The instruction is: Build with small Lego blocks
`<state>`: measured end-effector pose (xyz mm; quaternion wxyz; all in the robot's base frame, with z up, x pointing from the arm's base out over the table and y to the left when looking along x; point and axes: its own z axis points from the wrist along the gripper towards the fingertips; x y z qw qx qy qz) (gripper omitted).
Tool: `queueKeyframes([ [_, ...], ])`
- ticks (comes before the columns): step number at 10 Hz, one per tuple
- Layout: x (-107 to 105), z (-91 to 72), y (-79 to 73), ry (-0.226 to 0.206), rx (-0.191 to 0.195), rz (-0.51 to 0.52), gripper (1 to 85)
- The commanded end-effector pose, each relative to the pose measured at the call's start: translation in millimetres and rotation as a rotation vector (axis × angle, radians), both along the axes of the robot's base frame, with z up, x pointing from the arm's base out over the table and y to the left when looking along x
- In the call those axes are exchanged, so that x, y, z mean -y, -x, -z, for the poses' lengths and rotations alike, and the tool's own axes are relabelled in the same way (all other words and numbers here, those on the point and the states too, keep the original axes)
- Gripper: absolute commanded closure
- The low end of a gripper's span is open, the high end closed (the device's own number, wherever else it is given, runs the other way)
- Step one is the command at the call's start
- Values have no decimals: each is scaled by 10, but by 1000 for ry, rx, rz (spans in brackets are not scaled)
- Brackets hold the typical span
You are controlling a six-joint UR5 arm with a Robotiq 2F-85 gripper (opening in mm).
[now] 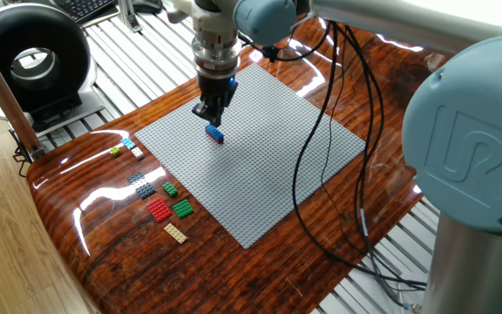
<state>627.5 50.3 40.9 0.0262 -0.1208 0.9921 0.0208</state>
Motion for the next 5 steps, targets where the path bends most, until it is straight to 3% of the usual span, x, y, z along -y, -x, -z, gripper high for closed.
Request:
queueKeyframes([
  [1, 9, -79, -2, -30, -1, 6, 843],
  [5, 92, -73, 3, 4, -1, -23, 843],
])
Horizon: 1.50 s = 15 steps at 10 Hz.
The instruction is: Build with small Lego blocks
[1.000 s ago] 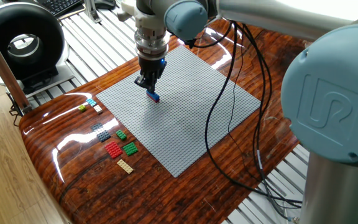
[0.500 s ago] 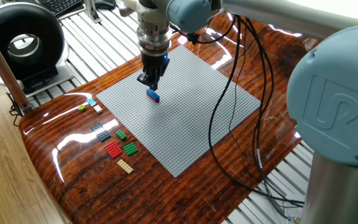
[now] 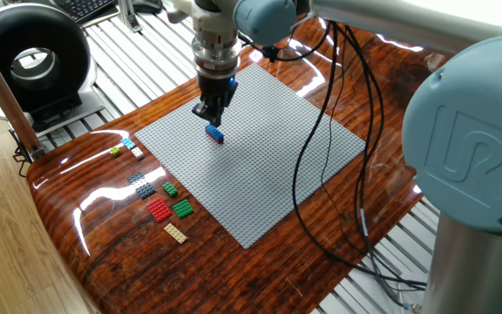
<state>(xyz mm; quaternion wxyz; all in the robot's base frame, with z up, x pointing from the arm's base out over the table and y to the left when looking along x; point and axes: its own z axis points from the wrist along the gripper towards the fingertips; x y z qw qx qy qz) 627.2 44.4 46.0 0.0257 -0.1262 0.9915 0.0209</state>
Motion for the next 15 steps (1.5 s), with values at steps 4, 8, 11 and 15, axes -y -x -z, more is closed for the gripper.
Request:
queueKeyframes([
  [4, -3, -27, -58, -12, 19, 29, 843],
  [8, -414, 41, -77, -47, 57, 150, 843],
  [11, -176, -50, -103, 10, 53, 135, 843],
  [15, -183, -75, -25, -20, 18, 52, 843],
])
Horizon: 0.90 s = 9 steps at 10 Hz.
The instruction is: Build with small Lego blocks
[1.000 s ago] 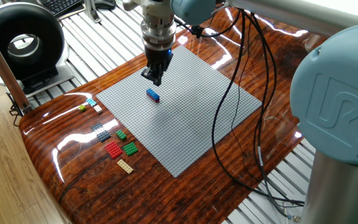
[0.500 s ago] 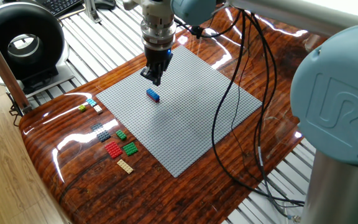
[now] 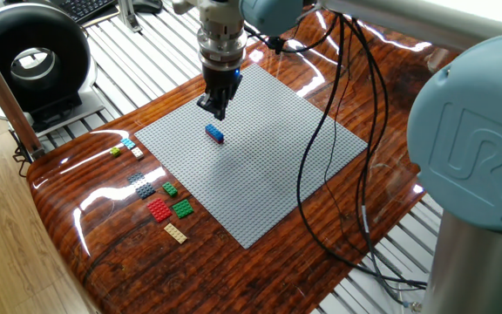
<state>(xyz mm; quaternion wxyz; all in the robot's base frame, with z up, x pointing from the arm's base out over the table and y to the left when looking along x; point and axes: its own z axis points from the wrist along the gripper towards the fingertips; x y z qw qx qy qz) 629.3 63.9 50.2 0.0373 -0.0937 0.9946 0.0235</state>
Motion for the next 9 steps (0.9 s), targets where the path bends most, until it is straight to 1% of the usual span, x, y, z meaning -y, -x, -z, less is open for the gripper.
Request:
queueKeyframes([
  [1, -52, -36, 27, -37, -16, 20, 843],
  [2, -117, -30, 14, -36, -15, 43, 843],
  [4, -571, 19, 19, -49, -17, 101, 843],
  [5, -711, 39, 6, -57, -19, 118, 843],
  [6, -796, 37, -8, -53, -21, 138, 843],
  [7, -753, 26, -13, -17, -24, 143, 843],
  [8, -619, -3, 25, 10, -43, 122, 843],
  [9, -695, -6, 69, -17, -60, 90, 843],
])
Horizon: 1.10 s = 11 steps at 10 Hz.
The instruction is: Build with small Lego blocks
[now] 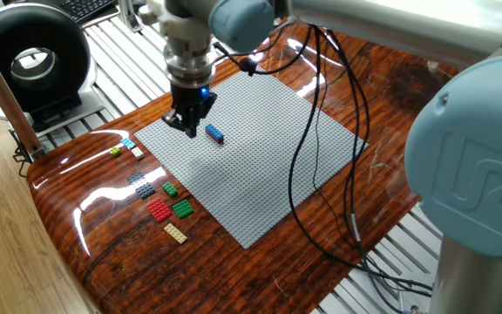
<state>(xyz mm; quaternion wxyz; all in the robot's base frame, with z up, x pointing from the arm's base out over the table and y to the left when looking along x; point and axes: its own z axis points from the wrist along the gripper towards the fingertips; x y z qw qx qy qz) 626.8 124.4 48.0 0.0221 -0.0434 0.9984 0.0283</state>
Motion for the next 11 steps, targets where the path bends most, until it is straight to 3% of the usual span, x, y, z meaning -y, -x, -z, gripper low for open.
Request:
queueKeyframes([
  [1, -154, -32, 57, -32, -28, -38, 843],
  [2, -161, -34, -2, -34, -4, -51, 843],
  [3, -106, -29, 26, -13, -15, -51, 843],
  [4, -122, -30, 37, -19, -20, -46, 727],
  [6, -432, -2, -89, -44, -25, -33, 493],
  [8, -775, 120, -270, -35, -10, 10, 490],
  [9, -806, 152, -331, -14, 7, 17, 483],
  [10, -789, 123, -333, -16, 5, -5, 420],
  [11, -763, 117, -265, -10, -20, -32, 420],
])
